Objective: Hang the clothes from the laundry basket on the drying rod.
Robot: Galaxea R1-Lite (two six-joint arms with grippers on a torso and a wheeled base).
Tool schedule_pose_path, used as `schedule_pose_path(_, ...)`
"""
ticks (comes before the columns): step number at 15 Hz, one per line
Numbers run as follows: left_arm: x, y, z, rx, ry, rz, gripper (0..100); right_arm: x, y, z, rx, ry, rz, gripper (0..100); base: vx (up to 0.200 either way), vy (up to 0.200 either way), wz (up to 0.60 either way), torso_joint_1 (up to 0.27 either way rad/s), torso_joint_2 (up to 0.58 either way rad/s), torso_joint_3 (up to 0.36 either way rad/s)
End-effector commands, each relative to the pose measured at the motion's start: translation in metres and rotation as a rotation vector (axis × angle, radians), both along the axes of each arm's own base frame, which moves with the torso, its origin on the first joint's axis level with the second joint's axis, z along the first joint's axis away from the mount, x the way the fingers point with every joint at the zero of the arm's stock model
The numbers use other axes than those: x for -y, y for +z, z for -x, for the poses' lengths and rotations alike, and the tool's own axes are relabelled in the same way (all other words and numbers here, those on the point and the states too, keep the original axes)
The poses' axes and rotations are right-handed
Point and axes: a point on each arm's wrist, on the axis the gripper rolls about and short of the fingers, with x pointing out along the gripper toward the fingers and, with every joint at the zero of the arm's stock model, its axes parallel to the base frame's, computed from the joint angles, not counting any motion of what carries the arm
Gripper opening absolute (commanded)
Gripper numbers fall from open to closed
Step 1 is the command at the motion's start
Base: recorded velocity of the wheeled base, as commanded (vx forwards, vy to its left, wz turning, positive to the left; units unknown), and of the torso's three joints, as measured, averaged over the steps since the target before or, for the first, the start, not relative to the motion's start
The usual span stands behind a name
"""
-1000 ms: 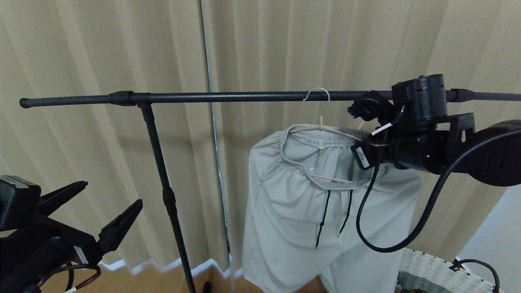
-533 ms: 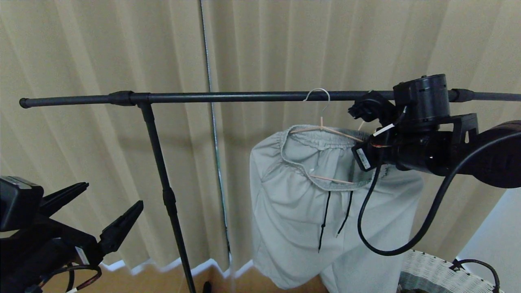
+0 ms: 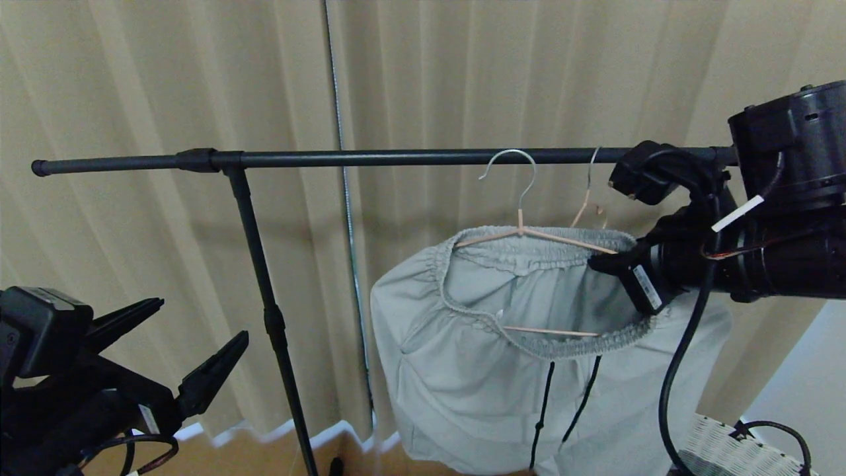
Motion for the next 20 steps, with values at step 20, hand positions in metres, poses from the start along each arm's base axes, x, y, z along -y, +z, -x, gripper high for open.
schedule_pose_path(20,0.000,0.002,0.000,0.008,0.000,0.008,100,-0.038,0.009,-0.078,-0.085,-0.462,-0.149,0,0.000,0.000,0.00,0.000,0.00,0.000)
